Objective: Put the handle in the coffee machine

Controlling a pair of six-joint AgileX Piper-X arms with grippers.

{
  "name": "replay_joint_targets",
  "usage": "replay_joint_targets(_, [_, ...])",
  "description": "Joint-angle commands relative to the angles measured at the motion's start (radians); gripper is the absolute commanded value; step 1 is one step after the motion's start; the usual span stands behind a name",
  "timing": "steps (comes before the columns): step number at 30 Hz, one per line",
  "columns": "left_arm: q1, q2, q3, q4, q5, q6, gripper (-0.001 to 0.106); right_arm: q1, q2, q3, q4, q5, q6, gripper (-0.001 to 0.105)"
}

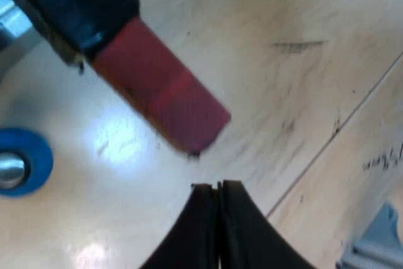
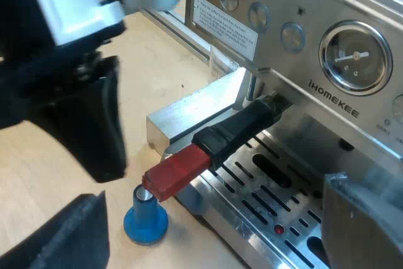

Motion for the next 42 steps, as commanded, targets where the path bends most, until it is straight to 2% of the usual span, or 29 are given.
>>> replay_joint_targets(1, [0.017, -0.029, -0.002, 0.037, -0.002, 0.048, 0.000, 0.000, -0.009, -0.015, 0.001, 0.005, -0.003, 0.071])
replay_joint_targets(12, [0.026, -0.202, -0.002, 0.064, -0.002, 0.049, 0.000, 0.000, -0.009, -0.015, 0.001, 0.005, -0.003, 0.071])
replay_joint_targets(16, [0.026, -0.253, -0.002, 0.068, -0.023, 0.052, 0.000, 0.000, -0.009, -0.015, 0.001, 0.005, -0.003, 0.071])
replay_joint_targets(18, [0.026, -0.275, -0.002, 0.073, -0.033, 0.071, 0.000, 0.000, -0.009, -0.015, 0.001, 0.005, -0.003, 0.071])
replay_joint_targets(22, [0.026, -0.319, -0.002, 0.082, -0.100, 0.116, 0.000, 0.000, -0.009, -0.015, 0.001, 0.005, -0.003, 0.071])
replay_joint_targets(26, [0.026, -0.372, -0.002, 0.086, -0.108, 0.153, 0.000, 0.000, -0.009, -0.015, 0.001, 0.005, -0.003, 0.071])
replay_joint_targets(33, [0.026, -0.434, -0.002, 0.086, -0.108, 0.161, 0.001, 0.000, -0.009, -0.015, 0.001, 0.005, -0.003, 0.071])
replay_joint_targets(34, [0.026, -0.467, -0.002, 0.091, -0.108, 0.161, 0.018, 0.000, -0.009, -0.015, 0.001, 0.005, -0.003, 0.071])
replay_joint_targets(36, [0.026, -0.479, -0.002, 0.102, -0.108, 0.161, 0.036, 0.000, -0.009, -0.015, 0.001, 0.005, -0.003, 0.071])
replay_joint_targets(38, [0.026, -0.481, -0.002, 0.105, -0.108, 0.161, 0.041, 0.000, -0.009, -0.015, 0.001, 0.005, -0.003, 0.071])
replay_joint_targets(39, [0.026, -0.483, -0.002, 0.108, -0.108, 0.161, 0.049, 0.000, -0.009, -0.015, 0.001, 0.005, -0.003, 0.071])
replay_joint_targets(40, [0.026, -0.485, -0.002, 0.125, -0.108, 0.161, 0.078, 0.000, -0.009, -0.015, 0.001, 0.005, -0.003, 0.071])
replay_joint_targets(41, [0.026, -0.485, -0.002, 0.126, -0.108, 0.166, 0.094, 0.000, -0.009, -0.015, 0.001, 0.005, -0.003, 0.071])
replay_joint_targets(42, [0.026, -0.485, -0.002, 0.124, -0.108, 0.170, 0.098, 0.000, -0.009, -0.015, 0.001, 0.005, -0.003, 0.071])
